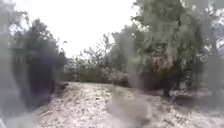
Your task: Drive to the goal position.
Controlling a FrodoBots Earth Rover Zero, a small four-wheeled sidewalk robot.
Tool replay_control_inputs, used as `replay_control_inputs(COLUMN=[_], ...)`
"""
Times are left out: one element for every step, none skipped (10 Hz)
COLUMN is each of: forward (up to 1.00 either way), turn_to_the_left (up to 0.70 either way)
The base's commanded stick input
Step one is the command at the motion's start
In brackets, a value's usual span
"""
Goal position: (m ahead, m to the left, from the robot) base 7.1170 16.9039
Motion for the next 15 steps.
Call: replay_control_inputs(forward=[0.59, 0.59, 0.59, 0.59, 0.59, 0.59, 0.59, 0.59, 0.59, 0.59, 0.59, 0.59, 0.59, 0.59, 0.59], turn_to_the_left=[0.15, 0.1, 0.01, 0.01, 0.01, 0.01, 0.01, 0.01, 0.01, 0.01, 0.01, 0.01, 0.01, 0.01, 0.01])
